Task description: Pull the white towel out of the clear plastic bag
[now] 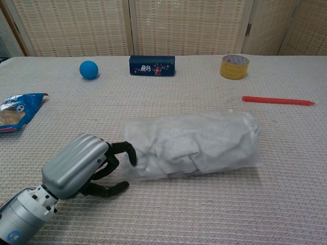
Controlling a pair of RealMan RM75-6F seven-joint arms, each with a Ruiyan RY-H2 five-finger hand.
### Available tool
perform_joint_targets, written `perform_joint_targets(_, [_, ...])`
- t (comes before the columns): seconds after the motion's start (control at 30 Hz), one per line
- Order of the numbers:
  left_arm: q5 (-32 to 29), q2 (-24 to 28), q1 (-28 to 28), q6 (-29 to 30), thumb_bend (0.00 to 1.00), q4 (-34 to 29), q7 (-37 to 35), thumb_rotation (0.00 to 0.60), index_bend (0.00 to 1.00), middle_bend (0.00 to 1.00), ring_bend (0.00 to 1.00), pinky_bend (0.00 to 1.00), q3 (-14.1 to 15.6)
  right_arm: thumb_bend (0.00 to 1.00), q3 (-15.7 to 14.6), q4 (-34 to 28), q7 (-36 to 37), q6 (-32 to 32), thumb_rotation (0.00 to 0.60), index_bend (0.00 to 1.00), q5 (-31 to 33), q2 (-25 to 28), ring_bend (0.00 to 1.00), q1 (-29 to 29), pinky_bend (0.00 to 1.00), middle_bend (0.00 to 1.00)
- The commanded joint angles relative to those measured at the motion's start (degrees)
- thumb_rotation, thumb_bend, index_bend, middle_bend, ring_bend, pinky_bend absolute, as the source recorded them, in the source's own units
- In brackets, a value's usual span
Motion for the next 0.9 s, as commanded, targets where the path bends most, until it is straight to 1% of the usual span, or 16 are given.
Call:
perform_joint_targets(0.03, [-0.44,-0.48,-0.19,0.25,0.31,1.30,-0.75,0.600,0.51,1.00,1.00,1.00,0.19,0.06,-0.23,-0.22,0.34,-0.23,0.600,0.00,-0.28,0.26,0.00,0.09,0.00,0.00])
perform_joint_targets(0.17, [-0.73,-0.87,-0.17,0.43,0.37,2.62,-1.51,0.600,0.54,1.00,1.00,1.00,0.72,0.06,-0.53,-0.39,0.70,-0.57,0.600,0.00,-0.60,0.49,0.00,0.24,0.00,0.00])
perform_joint_targets(0.33, [-0.94,-1.24,-0.33,0.93,0.48,3.59,-2.01,0.600,0.61,1.00,1.00,1.00,1.15,0.06,-0.82,-0.55,1.00,-0.91,0.600,0.00,-0.90,0.69,0.00,0.38,0.00,0.00])
perform_joint_targets(0.53, [-1.43,-1.68,-0.54,1.04,0.58,4.57,-2.22,0.600,0.67,1.00,1.00,1.00,1.41,0.06,-1.05,-0.63,1.52,-0.96,0.600,0.00,-1.28,0.98,0.00,0.45,0.00,0.00])
perform_joint_targets(0.7, [-1.51,-1.59,-0.58,1.76,0.62,4.85,-2.57,0.600,0.72,1.00,1.00,1.00,1.86,0.06,-0.97,-0.06,1.76,-1.27,0.600,0.00,-1.46,0.36,0.00,0.83,0.00,0.00])
perform_joint_targets(0.77, [-1.42,-1.31,-0.56,2.21,0.62,4.61,-2.82,0.600,0.73,1.00,1.00,1.00,2.13,0.06,-0.66,1.43,2.83,-1.80,0.600,0.00,-1.91,-0.94,0.00,1.54,0.00,0.00])
perform_joint_targets(0.9, [-0.88,-0.57,-0.65,3.38,0.61,3.81,-2.56,0.600,0.74,1.00,1.00,1.00,2.83,0.07,-0.09,6.56,8.75,-5.39,0.600,0.00,-3.61,-4.48,0.00,4.58,0.00,0.00])
